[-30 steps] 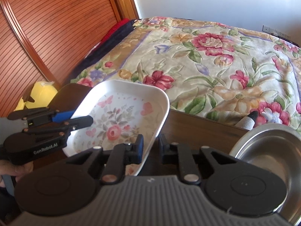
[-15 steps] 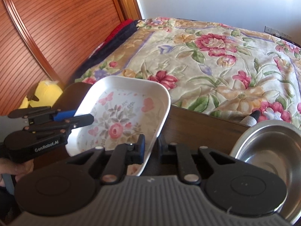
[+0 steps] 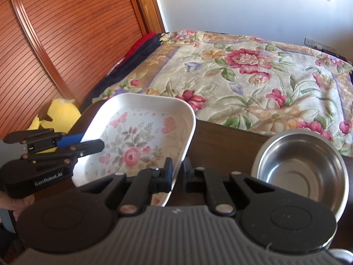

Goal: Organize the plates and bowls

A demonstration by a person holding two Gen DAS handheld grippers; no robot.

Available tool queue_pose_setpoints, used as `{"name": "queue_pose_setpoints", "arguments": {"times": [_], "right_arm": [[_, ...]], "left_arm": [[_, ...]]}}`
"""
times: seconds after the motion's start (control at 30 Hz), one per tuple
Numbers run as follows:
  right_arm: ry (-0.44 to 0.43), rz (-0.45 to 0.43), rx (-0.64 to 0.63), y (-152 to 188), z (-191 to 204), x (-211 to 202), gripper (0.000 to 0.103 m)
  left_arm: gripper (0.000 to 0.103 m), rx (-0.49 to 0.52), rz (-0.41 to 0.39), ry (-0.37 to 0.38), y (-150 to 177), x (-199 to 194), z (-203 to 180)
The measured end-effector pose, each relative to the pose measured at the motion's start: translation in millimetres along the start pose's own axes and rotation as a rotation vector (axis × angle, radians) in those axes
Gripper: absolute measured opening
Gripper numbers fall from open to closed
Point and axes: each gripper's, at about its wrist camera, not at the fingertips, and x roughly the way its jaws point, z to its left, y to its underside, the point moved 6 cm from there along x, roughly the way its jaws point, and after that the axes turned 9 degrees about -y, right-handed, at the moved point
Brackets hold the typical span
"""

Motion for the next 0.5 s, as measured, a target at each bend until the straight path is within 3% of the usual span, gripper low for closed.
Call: {"name": "queue_pose_setpoints", "arguments": {"times": [0.5], "right_arm": [[0.014, -0.009, -0.043, 33.1, 23.7, -36.9, 0.011]], "left_arm": [[0.023, 0.035, -0.017, -0.007, 24.4, -52.9, -12.9]]}}
